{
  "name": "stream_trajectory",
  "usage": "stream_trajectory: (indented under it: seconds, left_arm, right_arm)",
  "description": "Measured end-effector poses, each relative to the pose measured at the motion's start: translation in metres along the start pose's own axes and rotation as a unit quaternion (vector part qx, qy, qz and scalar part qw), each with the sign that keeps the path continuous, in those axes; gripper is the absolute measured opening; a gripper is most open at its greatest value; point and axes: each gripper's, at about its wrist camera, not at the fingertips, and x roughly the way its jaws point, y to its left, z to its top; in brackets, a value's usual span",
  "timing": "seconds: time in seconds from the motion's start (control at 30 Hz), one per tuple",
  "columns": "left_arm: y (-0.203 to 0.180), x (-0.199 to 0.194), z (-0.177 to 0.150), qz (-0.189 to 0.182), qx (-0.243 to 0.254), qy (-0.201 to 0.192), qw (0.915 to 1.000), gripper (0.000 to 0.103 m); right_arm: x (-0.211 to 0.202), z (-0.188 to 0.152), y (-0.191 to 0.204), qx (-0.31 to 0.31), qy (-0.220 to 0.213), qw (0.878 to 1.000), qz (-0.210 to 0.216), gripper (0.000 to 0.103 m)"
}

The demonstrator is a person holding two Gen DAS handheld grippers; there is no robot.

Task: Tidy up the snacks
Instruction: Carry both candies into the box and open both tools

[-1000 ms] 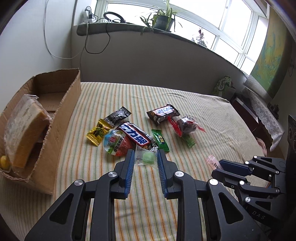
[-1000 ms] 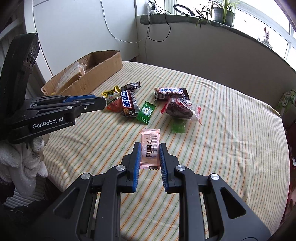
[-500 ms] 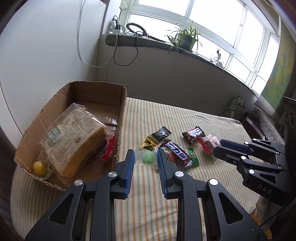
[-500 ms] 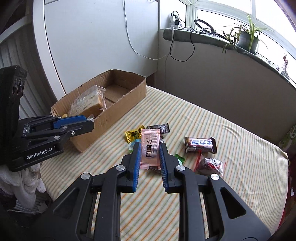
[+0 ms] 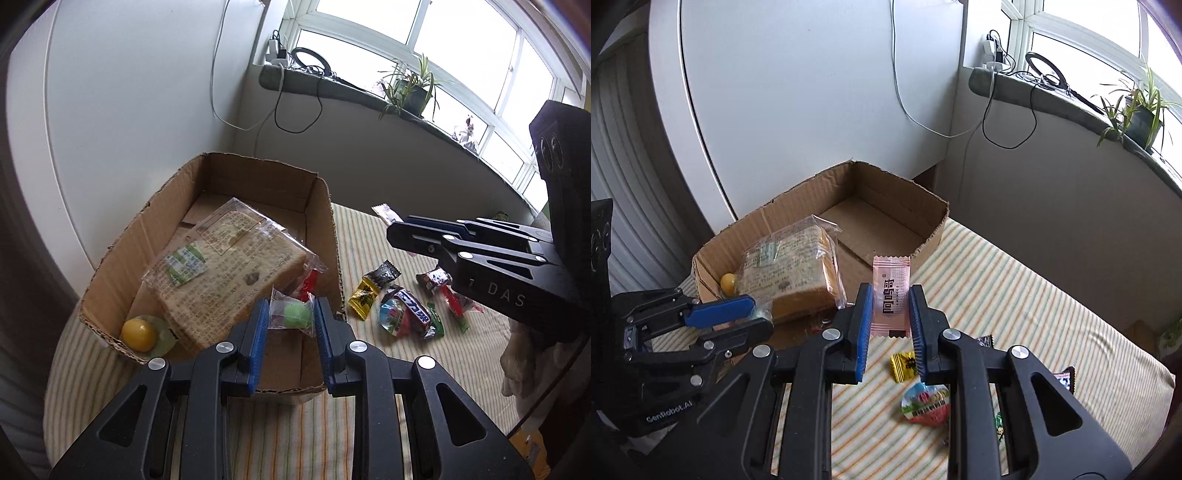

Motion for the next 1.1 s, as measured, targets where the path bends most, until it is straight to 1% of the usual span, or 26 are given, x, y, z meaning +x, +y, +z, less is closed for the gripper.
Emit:
stream_trajectory:
  seconds: [0.23,0.5,0.57,0.6,0.63,0.67,0.7,0.73,1.1]
  left_arm:
    - [0.011,0.003,0.0,0.002,-0.012,0.003,0.9999,0.024]
    - [0.014,0.005,0.002,0.0,-0.019,0.004,0.9998,0.026]
    - [0.015,0.005,0.003,0.004,-0.021,0.003,0.9998,0.03]
    - [0.015,0.005,0.003,0.003,-0.021,0.002,0.9998,0.032]
    - [0.015,0.004,0.003,0.004,-0.02,0.001,0.9998,0.034]
    - [0.014,0.004,0.003,0.006,-0.019,0.0,0.9998,0.037]
    - [0.014,0.003,0.003,0.009,-0.018,-0.002,0.9998,0.045]
    - [0.013,0.002,0.002,0.01,-0.018,-0.005,0.9998,0.05]
    - [0.007,-0.005,0.002,0.01,-0.018,-0.01,0.9997,0.05]
  right_arm:
    - [0.033,0.018,0.008,-0.001,0.013,1.0,0.012,0.02]
    - [0.053,0.024,0.014,-0.011,0.02,1.0,0.011,0.021]
    - [0.054,0.024,0.015,-0.013,0.02,1.0,0.01,0.029]
    - [0.054,0.025,0.015,-0.012,0.018,1.0,0.008,0.048]
    - [0.053,0.025,0.014,-0.011,0.014,1.0,0.006,0.069]
    - [0.051,0.025,0.013,-0.009,0.008,1.0,0.003,0.075]
    - [0.048,0.025,0.012,-0.008,0.002,1.0,0.003,0.078]
    - [0.046,0.025,0.011,-0.006,0.0,1.0,0.004,0.078]
    - [0.023,0.02,-0.004,0.012,-0.005,1.0,0.0,0.078]
